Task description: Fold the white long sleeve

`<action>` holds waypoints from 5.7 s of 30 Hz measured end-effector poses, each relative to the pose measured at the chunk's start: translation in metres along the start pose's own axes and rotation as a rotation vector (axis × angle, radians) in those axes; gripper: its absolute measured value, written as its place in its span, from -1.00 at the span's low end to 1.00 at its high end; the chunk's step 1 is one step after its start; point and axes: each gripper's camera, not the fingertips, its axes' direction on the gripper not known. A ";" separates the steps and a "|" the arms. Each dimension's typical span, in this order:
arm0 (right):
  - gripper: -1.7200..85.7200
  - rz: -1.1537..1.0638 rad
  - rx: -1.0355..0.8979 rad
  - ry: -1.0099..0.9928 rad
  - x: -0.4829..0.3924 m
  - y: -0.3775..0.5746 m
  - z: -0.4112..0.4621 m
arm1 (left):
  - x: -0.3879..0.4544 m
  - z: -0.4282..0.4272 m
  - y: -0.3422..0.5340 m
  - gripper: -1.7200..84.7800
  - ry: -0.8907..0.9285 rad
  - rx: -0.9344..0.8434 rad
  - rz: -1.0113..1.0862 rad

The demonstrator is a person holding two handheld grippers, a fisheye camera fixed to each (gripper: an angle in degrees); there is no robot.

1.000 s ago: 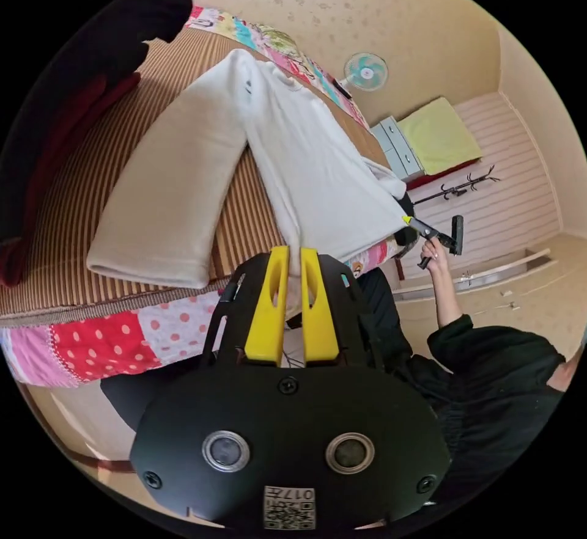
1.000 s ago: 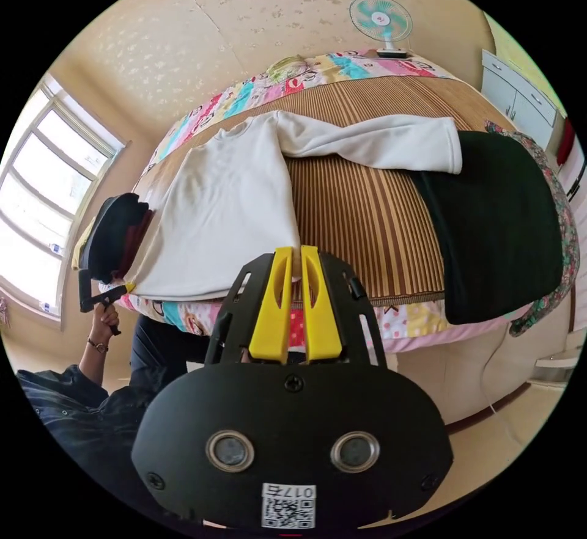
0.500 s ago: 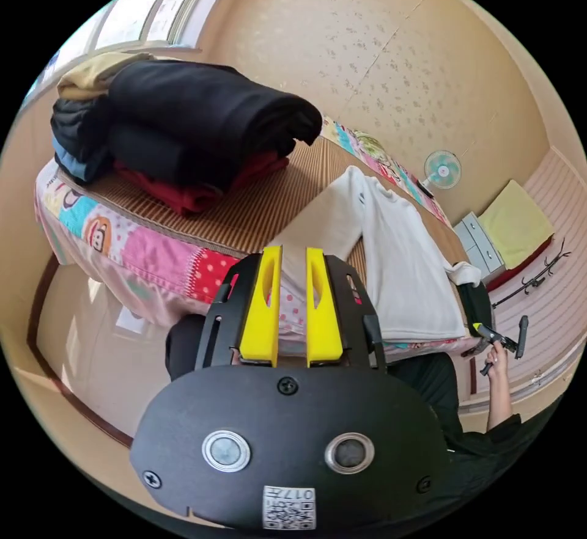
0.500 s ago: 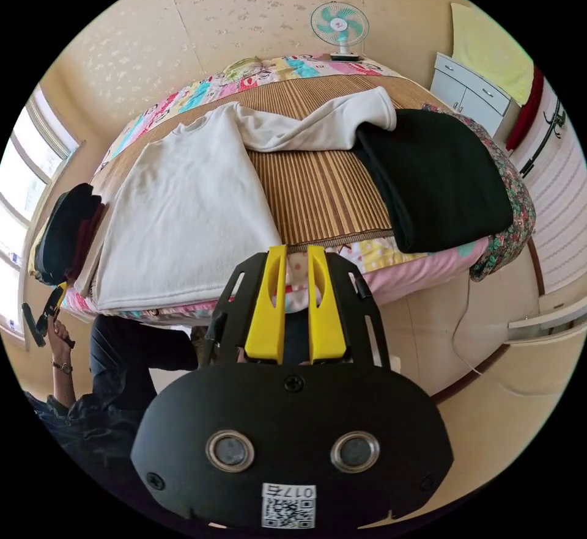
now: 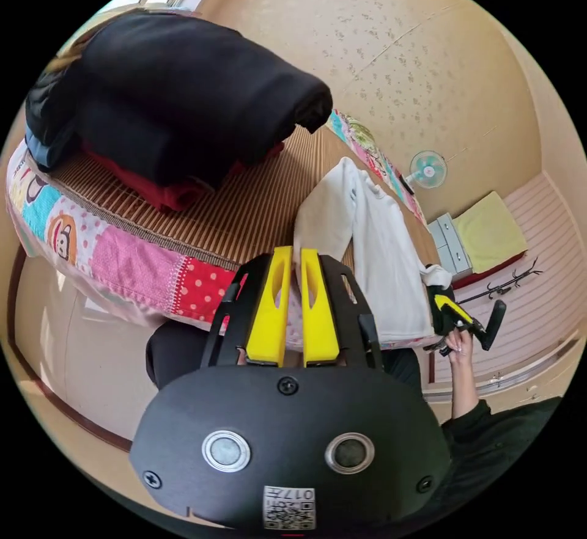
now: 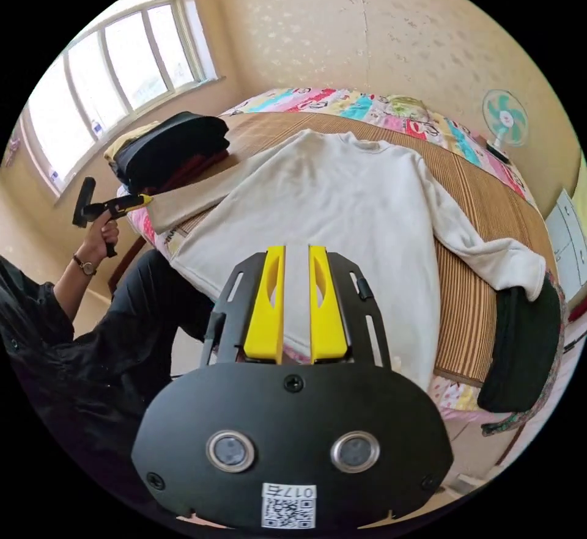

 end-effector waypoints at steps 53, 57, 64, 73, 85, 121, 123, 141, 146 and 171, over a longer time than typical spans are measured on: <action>-0.77 1.039 0.371 -0.184 0.418 -0.050 0.108 | 0.148 0.231 -0.234 -0.73 -0.075 -0.046 0.101; -0.76 1.125 0.488 -0.201 0.428 -0.038 0.099 | 0.137 0.280 -0.275 -0.75 -0.085 -0.145 0.072; -0.86 0.827 0.600 -0.243 0.426 -0.079 0.070 | 0.121 0.217 -0.306 -0.89 0.056 -0.044 0.028; -0.78 0.944 0.325 -0.128 0.420 -0.064 0.111 | 0.081 0.183 -0.345 -0.76 0.038 0.019 -0.100; -0.87 0.851 0.585 -0.390 0.403 -0.025 0.116 | 0.107 0.278 -0.496 -0.84 -0.020 -0.185 0.073; -0.76 1.034 0.463 0.193 0.340 -0.084 -0.048 | 0.196 0.252 -0.133 -0.78 -0.113 -0.250 0.415; -0.71 1.183 0.355 0.262 0.358 -0.069 -0.046 | 0.181 0.261 -0.138 -0.83 -0.112 -0.263 0.360; -0.87 1.047 0.597 0.218 0.356 -0.032 -0.097 | 0.137 0.295 -0.129 -0.90 -0.131 -0.247 0.372; -0.82 1.193 0.576 0.125 0.346 0.064 -0.072 | 0.128 0.300 -0.130 -0.90 -0.145 -0.244 0.382; -0.91 1.009 0.758 0.069 0.425 0.035 -0.210 | 0.067 0.306 -0.155 -0.91 -0.100 -0.242 0.358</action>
